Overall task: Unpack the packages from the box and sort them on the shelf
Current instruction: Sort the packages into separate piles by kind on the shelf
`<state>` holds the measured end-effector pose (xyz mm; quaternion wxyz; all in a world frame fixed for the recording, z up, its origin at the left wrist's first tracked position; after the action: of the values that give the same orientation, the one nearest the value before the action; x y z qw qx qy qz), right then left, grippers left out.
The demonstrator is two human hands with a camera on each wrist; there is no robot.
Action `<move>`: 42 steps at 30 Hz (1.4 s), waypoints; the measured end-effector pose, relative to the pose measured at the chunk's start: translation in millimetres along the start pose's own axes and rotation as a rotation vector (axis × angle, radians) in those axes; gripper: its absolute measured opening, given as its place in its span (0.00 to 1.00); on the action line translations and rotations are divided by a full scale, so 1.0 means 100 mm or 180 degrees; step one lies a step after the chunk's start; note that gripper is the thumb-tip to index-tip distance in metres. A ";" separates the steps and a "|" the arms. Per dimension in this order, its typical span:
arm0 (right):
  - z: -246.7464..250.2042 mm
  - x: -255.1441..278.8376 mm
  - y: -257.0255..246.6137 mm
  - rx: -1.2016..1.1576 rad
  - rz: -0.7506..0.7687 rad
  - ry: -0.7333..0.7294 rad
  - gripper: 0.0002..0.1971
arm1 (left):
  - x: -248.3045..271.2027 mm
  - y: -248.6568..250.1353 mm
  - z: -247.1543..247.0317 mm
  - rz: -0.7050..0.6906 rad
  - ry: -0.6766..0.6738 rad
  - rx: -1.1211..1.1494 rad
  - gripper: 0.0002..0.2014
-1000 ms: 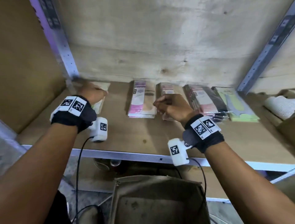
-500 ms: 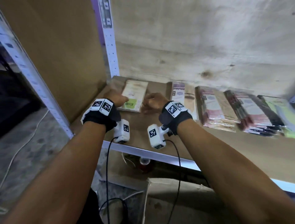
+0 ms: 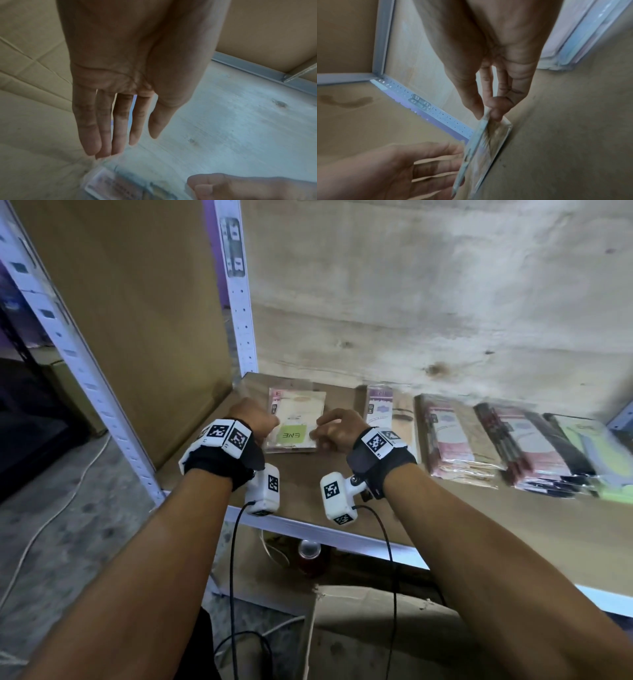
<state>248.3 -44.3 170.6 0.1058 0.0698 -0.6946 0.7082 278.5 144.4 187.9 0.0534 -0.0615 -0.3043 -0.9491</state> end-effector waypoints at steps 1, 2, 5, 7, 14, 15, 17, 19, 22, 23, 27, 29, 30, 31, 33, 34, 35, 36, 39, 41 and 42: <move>0.02 0.04 -0.01 -0.0074 0.0013 0.0007 0.12 | 0.02 0.01 0.03 -0.0016 0.0044 -0.0020 0.17; 0.04 0.08 -0.03 -0.0147 0.0046 0.0000 0.13 | 0.04 0.04 0.06 -0.0058 0.0041 0.0014 0.16; 0.21 0.18 -0.14 -0.0559 0.0172 0.0053 0.12 | 0.13 0.18 0.13 -0.0376 -0.0075 0.0431 0.15; 0.38 0.28 -0.22 -0.0936 0.0234 0.0139 0.11 | 0.26 0.34 0.18 -0.0727 -0.0102 0.0600 0.17; 1.03 0.70 -0.53 -0.1558 0.0264 0.0042 0.09 | 0.77 1.08 0.24 -0.2143 0.0369 0.1105 0.11; 1.11 0.76 -0.57 -0.1625 0.0273 0.0013 0.08 | 0.83 1.15 0.25 -0.2299 0.0524 0.1157 0.05; 1.26 0.88 -0.64 -0.1725 0.0341 -0.0036 0.08 | 0.95 1.32 0.26 -0.2693 0.0863 0.1034 0.09; 1.38 0.99 -0.70 -0.1762 0.0443 -0.0062 0.08 | 1.04 1.46 0.28 -0.2890 0.1211 0.0889 0.13; 1.52 1.13 -0.73 -0.1767 0.0552 -0.0112 0.05 | 1.15 1.62 0.27 -0.2934 0.1407 0.1068 0.09; 1.57 1.17 -0.73 -0.1687 0.0613 -0.0111 0.03 | 1.18 1.66 0.24 -0.2928 0.1419 0.1140 0.09; 1.78 1.29 -0.58 -0.0823 0.0850 0.0053 0.07 | 1.22 1.80 -0.04 -0.2792 0.1019 0.1649 0.05; 1.89 1.35 -0.44 -0.0265 0.0886 0.0251 0.11 | 1.19 1.84 -0.22 -0.2673 0.0782 0.1947 0.04; 1.94 1.37 -0.36 -0.0060 0.0887 0.0294 0.12 | 1.16 1.84 -0.33 -0.2542 0.0657 0.2073 0.05; 1.99 1.39 -0.27 0.0046 0.0869 0.0295 0.15 | 1.12 1.84 -0.44 -0.2372 0.0526 0.2187 0.07; 2.08 1.41 -0.09 0.0066 0.0774 0.0233 0.21 | 1.04 1.84 -0.67 -0.2006 0.0296 0.2407 0.09; 2.14 1.41 0.00 0.0063 0.0736 0.0217 0.23 | 1.00 1.83 -0.77 -0.1822 0.0200 0.2494 0.09; 2.18 1.41 0.08 0.0039 0.0709 0.0198 0.25 | 0.96 1.82 -0.87 -0.1662 0.0083 0.2552 0.08; 2.23 1.40 0.15 0.0004 0.0683 0.0191 0.27 | 0.92 1.82 -0.97 -0.1537 -0.0068 0.2573 0.08; 2.35 1.40 0.31 -0.0041 0.0665 0.0159 0.22 | 0.82 1.84 -1.21 -0.1440 -0.0503 0.2338 0.05; 2.38 1.39 0.36 0.0123 0.0645 0.0010 0.11 | 0.76 1.84 -1.25 -0.1505 -0.0530 0.2094 0.02; 2.41 1.38 0.38 0.0177 0.0639 -0.0065 0.08 | 0.73 1.84 -1.26 -0.1523 -0.0498 0.2008 0.03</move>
<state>93.7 -278.1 174.0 0.0253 0.0099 -0.6792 0.7334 221.4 -82.1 202.3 -0.1761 -0.0415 -0.5896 -0.7872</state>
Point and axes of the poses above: each hand's wrist, its own x-axis away from the middle knuckle, its own z-axis out of the back of the hand, y = z × x, the point moved 7 cm from there along -x, towards the middle knuckle, and after that the axes turned 8 degrees about -x, right-handed, at the moved point
